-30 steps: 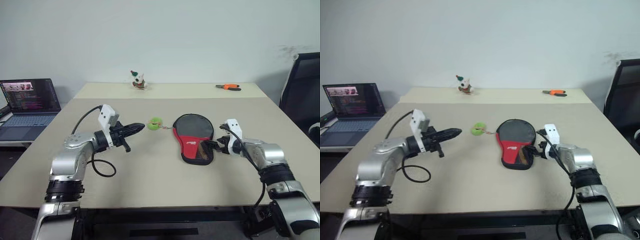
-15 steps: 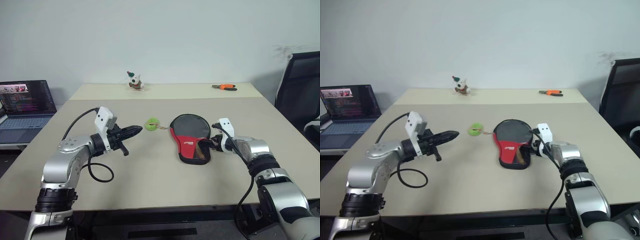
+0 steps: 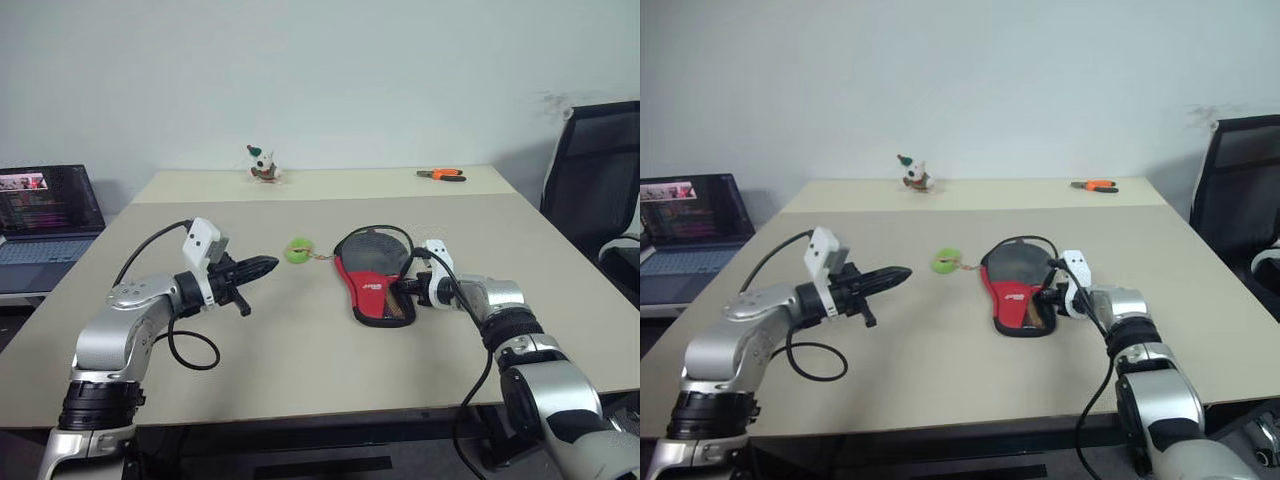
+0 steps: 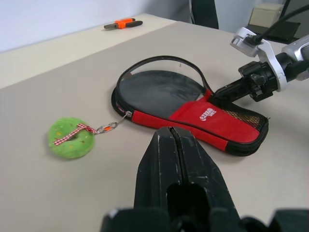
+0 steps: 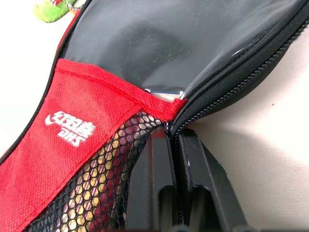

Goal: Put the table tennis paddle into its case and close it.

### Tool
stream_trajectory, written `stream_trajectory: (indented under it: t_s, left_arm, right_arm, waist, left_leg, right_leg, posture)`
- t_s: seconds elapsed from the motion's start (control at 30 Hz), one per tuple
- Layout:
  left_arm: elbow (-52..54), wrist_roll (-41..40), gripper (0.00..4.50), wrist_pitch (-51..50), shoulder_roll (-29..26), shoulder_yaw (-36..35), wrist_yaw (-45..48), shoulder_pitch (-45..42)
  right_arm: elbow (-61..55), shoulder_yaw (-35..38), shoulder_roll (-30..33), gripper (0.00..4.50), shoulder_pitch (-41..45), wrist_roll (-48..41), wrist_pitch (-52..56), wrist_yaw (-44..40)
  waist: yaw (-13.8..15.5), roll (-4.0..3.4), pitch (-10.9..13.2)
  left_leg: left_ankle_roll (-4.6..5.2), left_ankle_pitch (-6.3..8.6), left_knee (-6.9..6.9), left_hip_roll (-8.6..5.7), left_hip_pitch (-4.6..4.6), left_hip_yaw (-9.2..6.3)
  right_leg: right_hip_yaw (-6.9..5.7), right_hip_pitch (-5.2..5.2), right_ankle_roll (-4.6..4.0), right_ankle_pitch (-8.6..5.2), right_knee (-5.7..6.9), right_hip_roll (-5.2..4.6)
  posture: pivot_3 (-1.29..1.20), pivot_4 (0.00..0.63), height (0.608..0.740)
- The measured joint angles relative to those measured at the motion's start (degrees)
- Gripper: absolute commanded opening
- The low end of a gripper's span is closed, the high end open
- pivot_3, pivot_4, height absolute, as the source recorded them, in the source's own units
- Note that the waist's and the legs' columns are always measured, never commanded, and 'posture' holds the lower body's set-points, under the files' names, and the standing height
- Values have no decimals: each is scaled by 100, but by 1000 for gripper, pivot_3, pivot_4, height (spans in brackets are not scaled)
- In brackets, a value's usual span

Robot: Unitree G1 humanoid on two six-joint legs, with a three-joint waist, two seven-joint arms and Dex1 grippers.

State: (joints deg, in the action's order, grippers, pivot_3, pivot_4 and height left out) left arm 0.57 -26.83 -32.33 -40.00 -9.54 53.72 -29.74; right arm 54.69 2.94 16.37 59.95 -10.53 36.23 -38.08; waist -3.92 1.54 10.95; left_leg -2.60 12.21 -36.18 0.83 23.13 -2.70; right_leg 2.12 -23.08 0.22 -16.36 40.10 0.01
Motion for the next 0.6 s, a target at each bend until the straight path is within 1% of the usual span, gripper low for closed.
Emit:
stream_trajectory:
  t_s: [0.17,0.27,0.33,0.6]
  left_arm:
    - [264,-252,0,-168,-239,21,461,265]
    - [544,-406,0,-275,-414,27,731,518]
    - [722,-517,0,-367,-536,30,899,716]
    - [1330,-886,0,-512,-733,39,1234,1322]
  right_arm:
    - [-98,30,-180,15,37,-88,335,-280]
    - [-572,-33,-315,15,-105,-140,739,-369]
    - [-1124,-98,-401,15,-320,-198,1113,-355]
    - [-3991,-300,-447,15,-1530,-665,3011,-33]
  waist:
    - [-129,0,0]
    - [-171,0,0]
    - [-171,0,0]
    - [-102,0,1]
  left_leg:
    - [0,1,21,10,-14,12]
    - [-2,4,30,31,-15,16]
    - [-9,9,30,72,-14,21]
    - [-16,14,27,76,-11,36]
  right_leg:
    - [25,-4,-1,-1,-4,8]
    - [35,-10,-4,-3,-8,20]
    - [38,-11,-6,-4,-11,38]
    - [37,-13,-10,-8,-13,45]
  posture:
    - [0,150,740]
    - [0,150,740]
    - [0,150,740]
    - [0,150,740]
